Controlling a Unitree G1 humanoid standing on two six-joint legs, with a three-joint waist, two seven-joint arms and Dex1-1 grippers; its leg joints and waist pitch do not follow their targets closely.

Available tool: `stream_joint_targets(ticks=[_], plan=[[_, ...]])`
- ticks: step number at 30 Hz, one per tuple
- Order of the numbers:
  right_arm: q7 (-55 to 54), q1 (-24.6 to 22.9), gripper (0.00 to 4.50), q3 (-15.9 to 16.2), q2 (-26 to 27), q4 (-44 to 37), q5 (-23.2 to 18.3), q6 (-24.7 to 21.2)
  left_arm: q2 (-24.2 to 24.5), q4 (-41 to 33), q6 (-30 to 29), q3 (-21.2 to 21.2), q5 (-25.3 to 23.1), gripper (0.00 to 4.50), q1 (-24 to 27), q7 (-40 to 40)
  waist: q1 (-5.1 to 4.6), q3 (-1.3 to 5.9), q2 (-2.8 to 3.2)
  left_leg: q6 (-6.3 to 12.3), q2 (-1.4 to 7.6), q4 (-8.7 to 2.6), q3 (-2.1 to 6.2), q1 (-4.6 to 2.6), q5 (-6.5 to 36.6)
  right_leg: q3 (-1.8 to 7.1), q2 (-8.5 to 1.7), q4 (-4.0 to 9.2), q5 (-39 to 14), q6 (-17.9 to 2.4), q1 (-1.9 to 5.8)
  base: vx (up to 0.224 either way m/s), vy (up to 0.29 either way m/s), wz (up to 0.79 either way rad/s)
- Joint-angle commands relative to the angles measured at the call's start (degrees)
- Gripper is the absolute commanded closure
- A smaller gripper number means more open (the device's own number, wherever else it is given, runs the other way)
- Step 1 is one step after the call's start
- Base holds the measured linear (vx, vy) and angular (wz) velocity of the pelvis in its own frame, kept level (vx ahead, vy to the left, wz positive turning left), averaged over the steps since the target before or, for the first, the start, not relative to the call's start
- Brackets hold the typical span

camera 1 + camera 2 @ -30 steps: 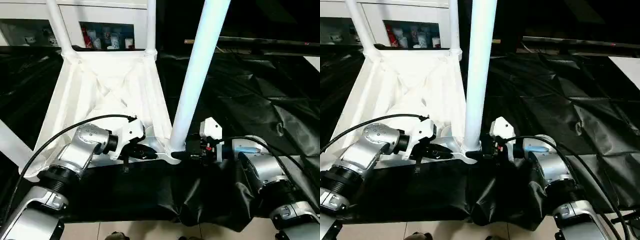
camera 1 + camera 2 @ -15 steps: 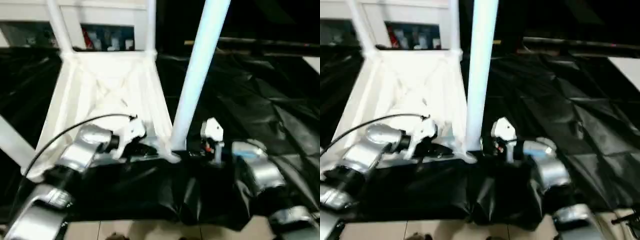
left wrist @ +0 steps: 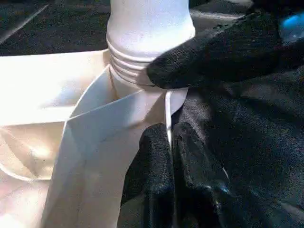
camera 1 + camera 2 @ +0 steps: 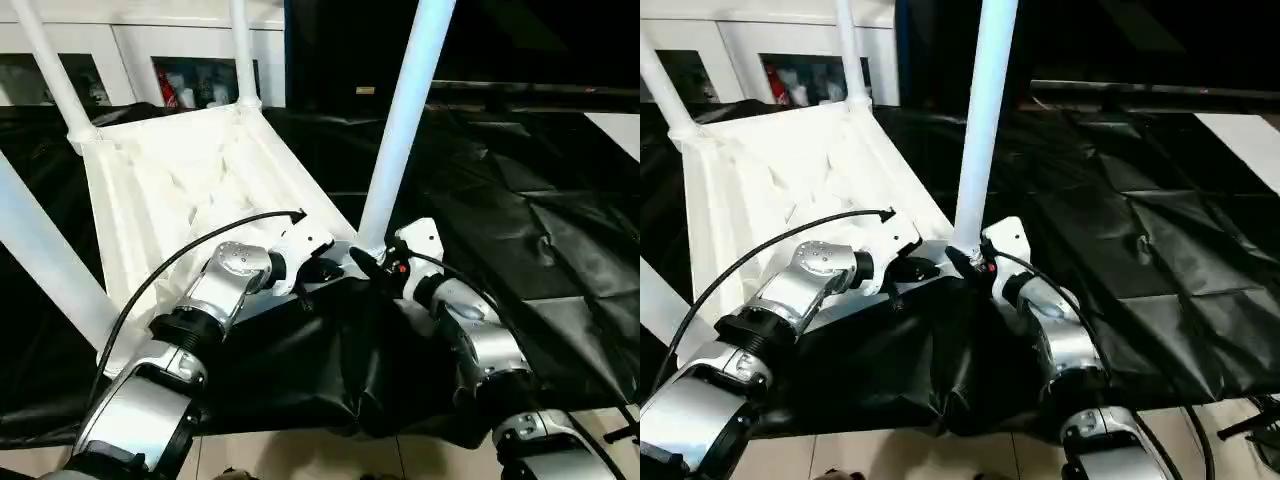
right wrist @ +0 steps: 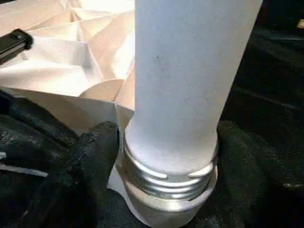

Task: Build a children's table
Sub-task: Rotate leg to tighten

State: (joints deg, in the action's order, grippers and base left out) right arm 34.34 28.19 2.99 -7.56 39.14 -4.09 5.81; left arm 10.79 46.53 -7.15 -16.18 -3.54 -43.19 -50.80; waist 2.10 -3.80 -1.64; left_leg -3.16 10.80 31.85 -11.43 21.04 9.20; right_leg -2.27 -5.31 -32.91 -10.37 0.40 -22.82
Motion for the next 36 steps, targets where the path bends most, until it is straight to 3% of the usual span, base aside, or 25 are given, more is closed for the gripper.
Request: stream_joint_targets(ticks=[1, 2, 4, 6, 7, 8, 9, 12, 14, 15, 16, 20, 21, 23, 30, 36], plan=[[9.84, -1.03, 0.72, 6.53, 0.78, -2.11, 0.02, 0.69, -1.4, 1.66, 1.11, -2.25, -0.28, 4.5, 1.02, -1.47, -0.07, 2.25, -0.13, 1.11, 2.28, -4.35, 1.38, -0.99, 24.86, 1.84, -2.71, 5.27, -25.55, -8.59, 0.66, 0.0, 0.0, 0.0], [11.89, -1.17, 0.72, 6.8, -0.52, -2.69, -0.15, 0.68, -0.67, 1.1, 1.52, -2.27, -0.15, 4.5, 1.42, -2.56, -0.02, 2.44, -0.97, 1.87, 2.32, -4.15, 1.11, -0.84, 23.5, 1.93, -2.71, 5.09, -23.93, -9.24, 0.85, 0.0, 0.0, 0.0], [16.37, -1.37, 0.72, 7.28, -3.23, -3.66, -0.5, 0.65, 0.86, -0.24, 2.15, -2.27, 0.26, 4.5, 2.32, -5.07, 0.38, 2.48, -0.53, 3.04, 2.48, -4.09, 1.12, -0.47, 20.16, 1.93, -2.88, 4.52, -20.71, -10.26, 1.31, 0.0, 0.0, 0.0], [21.24, -1.37, 0.72, 7.68, -5.96, -4.27, -1.09, 1.02, 2.74, -2.59, 3.06, -2.44, 1.27, 4.5, 3.72, -9.43, 0.49, 2.52, -0.48, 3.34, 2.54, -4.03, 1.07, -0.51, 19.57, 1.9, -2.94, 4.41, -19.6, -10.87, 1.36, 0.0, 0.0, 0.0], [24.34, -1.26, 0.72, 7.73, -7.69, -4.67, -1.69, 1.1, 4.22, -4.93, 2.98, -2.57, 2.54, 4.5, 5.01, -13.55, 0.48, 2.67, -0.55, 3.78, 2.56, -3.93, 1.09, -0.14, 18.27, 1.81, -2.96, 4.0, -17.71, -11.45, 1.79, 0.0, 0.0, 0.0], [25.09, -1.22, 0.72, 7.72, -8.09, -4.75, -1.84, 1.13, 4.58, -5.5, 2.97, -2.59, 2.85, 4.5, 5.33, -14.6, 0.45, 2.67, -0.39, 4.19, 2.6, -3.86, 0.93, -0.28, 17.44, 1.83, -2.85, 3.86, -16.04, -12.15, 1.59, 0.0, 0.0, 0.0], [26.56, -0.69, 0.72, 7.73, -9.42, -4.54, -1.55, 2.15, 6.83, -8.89, 2.61, -3.19, 4.49, 4.5, 7.29, -20.16, 0.51, 3.06, -0.77, 4.54, 2.68, -3.59, 0.9, -0.39, 15.82, 1.8, -3.01, 3.36, -13.87, -13.07, 1.83, 0.0, 0.0, 0.0], [29.81, -0.09, 0.72, 7.52, -10.24, -4.81, -2.39, 1.29, 8.84, -11.17, 1.65, -3.63, 4.95, 4.5, 8.56, -23.27, 0.65, 3.31, -0.36, 6.54, 2.67, -3.1, 0.39, -0.52, 9.7, 1.64, -2.41, 2.34, -4.21, -16.05, 1.84, 0.034, -0.007, 0.01], [30.58, 0.15, 0.72, 7.59, -10.39, -4.75, -2.47, 1.28, 9.24, -11.44, 1.57, -3.55, 4.96, 4.5, 8.72, -23.71, 1.19, 3.36, -0.2, 7.39, 2.76, -2.89, 0.18, -0.54, 8.01, 1.55, -2.27, 1.84, -1.29, -17.09, 1.9, 0.0, 0.0, 0.0], [30.91, 0.24, 0.72, 7.69, -10.47, -4.77, -2.47, 1.35, 9.51, -11.65, 1.56, -3.48, 5.0, 4.5, 8.88, -23.97, 1.26, 3.27, -0.74, 7.61, 2.77, -2.88, 0.05, -0.55, 7.92, 1.53, -2.22, 1.86, -1.19, -17.18, 1.84, 0.0, 0.0, 0.0], [30.88, 0.44, 0.72, 7.78, -10.38, -4.49, -2.3, 1.63, 9.73, -11.46, 1.8, -3.37, 4.84, 4.5, 8.9, -24.03, 1.45, 3.17, -0.49, 7.39, 2.82, -2.97, 0.16, -0.47, 8.2, 1.51, -2.39, 1.79, -2.17, -17.15, 1.9, 0.0, 0.0, 0.0], [32.39, 0.57, 0.72, 8.3, -9.78, -3.66, -2.88, 1.81, 10.91, -11.66, 1.79, -2.93, 4.24, 4.5, 9.27, -23.96, 1.2, 2.89, -0.64, 5.1, 2.79, -3.32, 0.36, -0.5, 12.47, 1.69, -2.75, 2.57, -9.73, -14.98, 1.79, 0.0, 0.0, 0.0], [32.58, 0.49, 0.96, 8.3, -9.58, -3.61, -3.02, 1.84, 11.09, -12.06, 1.55, -2.7, 4.21, 4.5, 9.42, -23.98, 1.06, 2.74, -1.16, 4.76, 2.76, -3.37, 0.34, -0.45, 12.72, 1.74, -2.73, 2.73, -10.84, -14.5, 1.72, 0.0, 0.0, 0.0], [32.81, 0.38, 0.96, 8.24, -9.39, -3.68, -3.24, 1.71, 11.22, -12.43, 1.3, -2.5, 4.19, 4.5, 9.56, -24.06, 1.11, 2.77, -0.86, 4.44, 2.8, -3.43, 0.44, -0.59, 12.65, 1.83, -2.86, 2.74, -11.59, -14.12, 1.65, 0.0, 0.0, 0.0], [33.17, -0.63, 1.68, 7.84, -8.48, -4.72, -4.52, 0.62, 11.14, -12.59, 0.96, -2.16, 4.69, 4.5, 9.68, -23.85, 1.16, 2.71, -0.9, 5.35, 2.69, -3.22, 0.29, -0.57, 10.61, 1.75, -2.61, 2.38, -8.41, -14.88, 1.7, 0.0, 0.0, 0.0], [27.75, -2.66, 1.76, 7.38, -6.51, -4.89, -3.59, 0.07, 8.69, -10.62, 0.47, -1.08, 3.67, 4.5, 8.64, -18.32, 1.07, 2.62, -0.95, 4.84, 2.69, -3.33, 0.36, -0.66, 11.61, 1.84, -2.67, 2.63, -9.85, -14.53, 1.57, 0.0, 0.0, 0.0]])
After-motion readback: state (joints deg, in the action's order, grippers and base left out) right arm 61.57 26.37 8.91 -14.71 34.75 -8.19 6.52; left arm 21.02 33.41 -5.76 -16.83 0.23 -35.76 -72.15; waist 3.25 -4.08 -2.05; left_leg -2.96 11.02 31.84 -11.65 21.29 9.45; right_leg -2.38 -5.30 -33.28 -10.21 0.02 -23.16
